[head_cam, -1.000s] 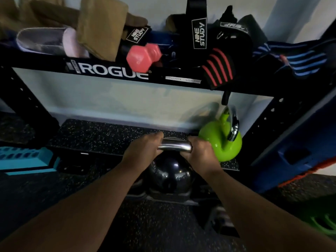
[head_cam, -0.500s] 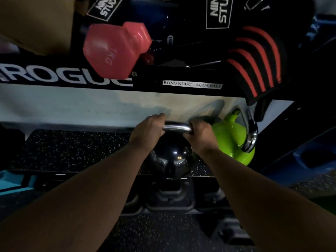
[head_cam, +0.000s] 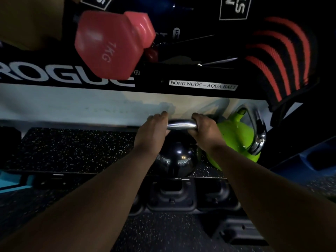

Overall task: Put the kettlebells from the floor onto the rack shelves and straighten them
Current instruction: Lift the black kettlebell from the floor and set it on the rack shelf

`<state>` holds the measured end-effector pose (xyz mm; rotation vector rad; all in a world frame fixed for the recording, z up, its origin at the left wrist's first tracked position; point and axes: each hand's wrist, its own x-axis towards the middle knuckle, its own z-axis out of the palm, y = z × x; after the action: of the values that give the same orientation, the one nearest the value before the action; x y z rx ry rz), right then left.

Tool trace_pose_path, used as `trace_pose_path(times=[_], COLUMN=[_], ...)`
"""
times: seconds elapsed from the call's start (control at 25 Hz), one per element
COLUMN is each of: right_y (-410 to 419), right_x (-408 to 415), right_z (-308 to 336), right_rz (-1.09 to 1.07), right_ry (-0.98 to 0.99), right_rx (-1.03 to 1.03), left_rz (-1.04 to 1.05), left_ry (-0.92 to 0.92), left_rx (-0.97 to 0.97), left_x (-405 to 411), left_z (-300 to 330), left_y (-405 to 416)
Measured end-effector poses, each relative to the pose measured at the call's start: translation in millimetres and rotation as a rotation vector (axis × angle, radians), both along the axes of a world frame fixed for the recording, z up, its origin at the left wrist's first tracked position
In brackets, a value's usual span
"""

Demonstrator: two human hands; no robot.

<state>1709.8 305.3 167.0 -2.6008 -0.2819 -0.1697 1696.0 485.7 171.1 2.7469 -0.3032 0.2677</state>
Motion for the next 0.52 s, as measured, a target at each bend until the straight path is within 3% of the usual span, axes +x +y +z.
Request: trace_pose_path(times=[0.32,0.52], right_y=[0.7,4.6], right_x=[-8.9,-12.3], right_z=[4.8,17.7], right_rz=[-0.065,-0.044], right_ry=[0.089,0.167], right_rx=[0.036,-0.016], left_rz=[-0.070,-0.097], left_ry=[0.049,0.160], left_rx=[-0.069,-0.231], left_x=[3.6,-0.8], left_z=[1.6,1.3], left_y=[5.2,12.4])
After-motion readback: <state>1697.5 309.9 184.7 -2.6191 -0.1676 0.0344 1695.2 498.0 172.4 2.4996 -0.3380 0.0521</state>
